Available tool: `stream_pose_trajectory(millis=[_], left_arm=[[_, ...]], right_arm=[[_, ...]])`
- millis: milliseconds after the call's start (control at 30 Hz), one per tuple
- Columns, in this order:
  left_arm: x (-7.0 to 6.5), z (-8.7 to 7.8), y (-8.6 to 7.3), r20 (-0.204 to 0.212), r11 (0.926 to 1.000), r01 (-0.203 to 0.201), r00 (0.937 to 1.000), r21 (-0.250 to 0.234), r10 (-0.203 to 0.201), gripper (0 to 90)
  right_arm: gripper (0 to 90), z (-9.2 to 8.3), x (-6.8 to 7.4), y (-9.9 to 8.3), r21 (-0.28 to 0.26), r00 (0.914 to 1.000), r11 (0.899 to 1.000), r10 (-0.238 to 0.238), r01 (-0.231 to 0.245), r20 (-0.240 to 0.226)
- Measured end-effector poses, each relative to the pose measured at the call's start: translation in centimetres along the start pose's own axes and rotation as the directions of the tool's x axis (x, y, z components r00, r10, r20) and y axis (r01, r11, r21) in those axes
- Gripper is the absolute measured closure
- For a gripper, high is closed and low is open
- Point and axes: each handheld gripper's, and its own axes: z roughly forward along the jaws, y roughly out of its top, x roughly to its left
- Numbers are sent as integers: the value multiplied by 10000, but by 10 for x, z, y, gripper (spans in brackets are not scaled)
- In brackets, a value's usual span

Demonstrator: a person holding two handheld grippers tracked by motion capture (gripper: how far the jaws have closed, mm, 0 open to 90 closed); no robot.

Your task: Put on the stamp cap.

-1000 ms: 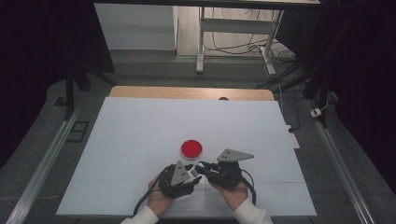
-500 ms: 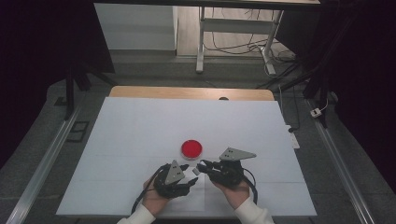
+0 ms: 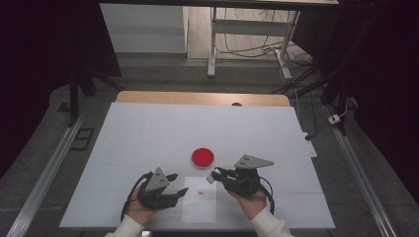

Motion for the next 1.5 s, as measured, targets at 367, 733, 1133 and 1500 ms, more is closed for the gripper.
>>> stream_pose_trajectory(millis=[367,733,1133,1500], left_arm=[[18,-23,-18,-394,9987,509,9979,52,-507,384],[32,-41,-33,-790,9959,900,9928,25,-895,382],[36,-42,-33,-774,9952,980,9922,-39,-980,378],[36,-40,-33,-770,9951,991,9921,31,-985,377]], right_arm=[[749,-2,-5,0,-75,9999,9999,-71,72,135],[748,-8,-12,4,-226,9986,9991,-354,363,395],[749,-13,-16,8,-370,9969,9977,-539,561,573],[749,-15,-20,10,-472,9955,9968,-613,648,728]])
